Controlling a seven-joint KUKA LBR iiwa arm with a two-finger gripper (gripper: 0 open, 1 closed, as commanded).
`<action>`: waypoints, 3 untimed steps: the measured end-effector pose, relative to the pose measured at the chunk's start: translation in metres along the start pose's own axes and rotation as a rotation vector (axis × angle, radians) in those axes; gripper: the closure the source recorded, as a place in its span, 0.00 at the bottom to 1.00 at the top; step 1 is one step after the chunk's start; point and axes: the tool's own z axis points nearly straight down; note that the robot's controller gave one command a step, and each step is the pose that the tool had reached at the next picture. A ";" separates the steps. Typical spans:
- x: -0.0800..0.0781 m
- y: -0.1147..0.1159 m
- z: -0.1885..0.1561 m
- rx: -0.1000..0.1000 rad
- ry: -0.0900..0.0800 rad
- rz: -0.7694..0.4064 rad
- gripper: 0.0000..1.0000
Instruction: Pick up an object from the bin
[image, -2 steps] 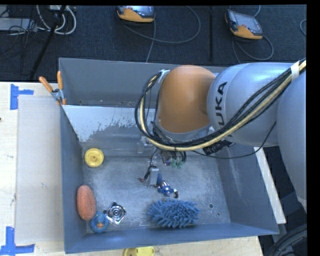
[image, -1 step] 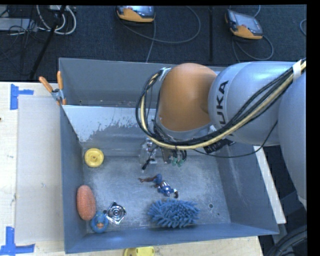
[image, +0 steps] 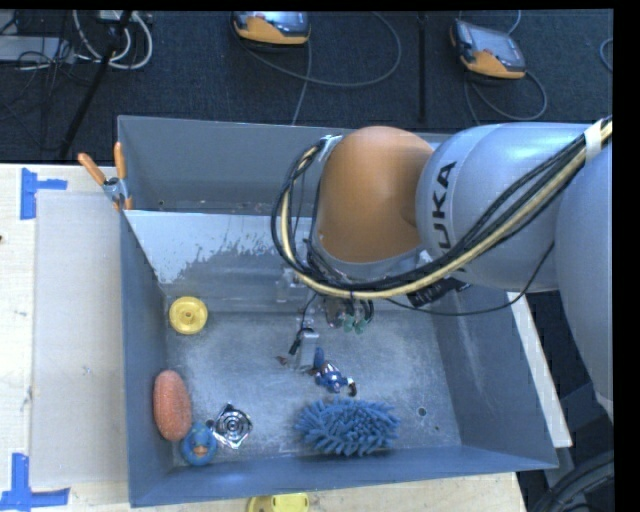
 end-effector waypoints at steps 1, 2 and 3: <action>0.000 0.000 0.000 0.000 0.000 0.000 0.00; 0.036 -0.034 -0.022 0.001 0.004 -0.054 0.00; 0.057 -0.039 0.028 0.000 -0.006 -0.172 0.00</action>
Offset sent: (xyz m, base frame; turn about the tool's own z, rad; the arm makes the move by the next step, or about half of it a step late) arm -0.0483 -0.0482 0.0328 -0.0692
